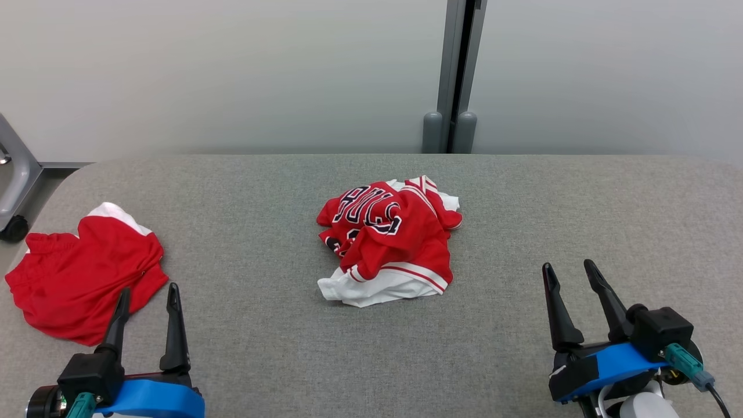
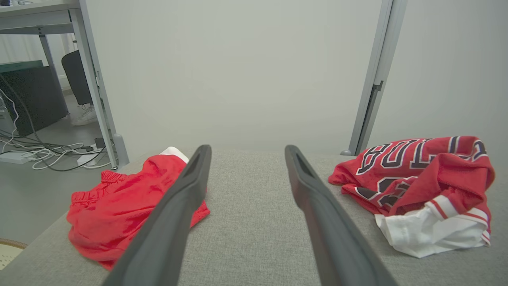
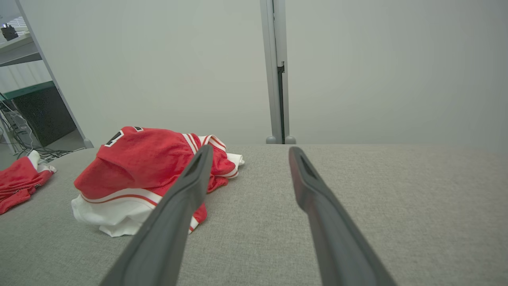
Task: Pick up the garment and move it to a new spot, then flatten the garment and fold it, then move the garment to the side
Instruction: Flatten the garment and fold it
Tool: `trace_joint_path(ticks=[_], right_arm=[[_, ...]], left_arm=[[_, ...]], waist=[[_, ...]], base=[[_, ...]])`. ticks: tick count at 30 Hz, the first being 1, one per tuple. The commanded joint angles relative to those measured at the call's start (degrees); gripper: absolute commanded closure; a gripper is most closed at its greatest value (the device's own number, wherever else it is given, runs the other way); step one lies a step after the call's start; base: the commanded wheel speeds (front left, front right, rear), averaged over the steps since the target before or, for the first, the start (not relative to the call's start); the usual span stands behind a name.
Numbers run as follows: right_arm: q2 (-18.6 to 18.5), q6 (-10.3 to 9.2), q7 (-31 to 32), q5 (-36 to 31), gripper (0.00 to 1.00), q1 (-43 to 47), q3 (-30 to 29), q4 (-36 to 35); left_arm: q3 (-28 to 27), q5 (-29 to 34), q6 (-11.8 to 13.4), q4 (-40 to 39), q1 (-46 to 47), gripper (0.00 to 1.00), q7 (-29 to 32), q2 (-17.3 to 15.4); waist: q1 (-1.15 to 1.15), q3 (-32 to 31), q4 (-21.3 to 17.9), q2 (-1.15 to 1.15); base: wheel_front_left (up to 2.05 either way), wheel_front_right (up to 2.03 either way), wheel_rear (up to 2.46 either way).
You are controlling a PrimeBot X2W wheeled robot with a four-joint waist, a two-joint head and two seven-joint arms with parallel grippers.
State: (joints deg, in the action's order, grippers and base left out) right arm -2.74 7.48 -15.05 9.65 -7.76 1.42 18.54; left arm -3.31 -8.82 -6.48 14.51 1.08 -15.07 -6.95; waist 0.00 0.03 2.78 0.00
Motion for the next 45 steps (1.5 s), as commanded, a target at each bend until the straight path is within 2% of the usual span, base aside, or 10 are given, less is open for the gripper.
trace_joint_path(ticks=[1,8,13,18,25,33,45], right_arm=[[-0.3,0.02,-0.2,0.1,0.00,0.2,-0.1,0.2],[-0.3,0.02,-0.2,-0.4,0.00,-0.2,0.5,0.6],[-0.3,0.02,-0.2,-2.2,0.00,-4.5,2.0,1.2],[-0.3,0.02,-0.2,-3.6,0.00,-9.9,4.5,4.8],[-0.3,0.02,0.6,-4.4,0.00,-16.8,8.3,18.2],[-0.3,0.02,0.8,-6.6,0.00,-23.8,8.6,33.5],[-0.3,0.02,0.3,-7.7,0.00,-30.0,8.1,49.6]], left_arm=[[-0.5,0.4,-0.1,0.2,0.5,0.00,-0.2,0.1],[-0.9,0.9,-0.7,0.7,1.1,0.00,-0.2,0.3],[-0.6,1.1,-0.9,0.8,1.8,0.00,-0.2,0.5],[0.1,1.0,-1.1,0.8,3.1,0.00,-0.2,0.9],[0.9,0.3,-1.0,1.2,4.9,0.00,-0.2,1.2],[2.7,-1.2,-1.1,1.9,7.5,0.00,-0.2,0.9],[4.2,-2.2,-1.1,3.0,9.1,0.00,-0.2,0.6]], waist=[[0.00,0.0,0.0,0.00],[0.00,0.1,0.2,0.00],[0.00,0.9,0.6,0.00],[0.00,2.3,2.0,0.00],[0.00,4.8,4.6,0.00],[0.00,7.6,8.2,0.00],[0.00,8.9,11.4,0.00]], base=[[0.00,0.00,0.00],[0.00,0.00,0.00],[0.00,0.00,0.00],[0.00,0.00,0.00],[0.00,0.00,0.00],[0.00,0.00,0.00],[0.00,0.00,0.00]])
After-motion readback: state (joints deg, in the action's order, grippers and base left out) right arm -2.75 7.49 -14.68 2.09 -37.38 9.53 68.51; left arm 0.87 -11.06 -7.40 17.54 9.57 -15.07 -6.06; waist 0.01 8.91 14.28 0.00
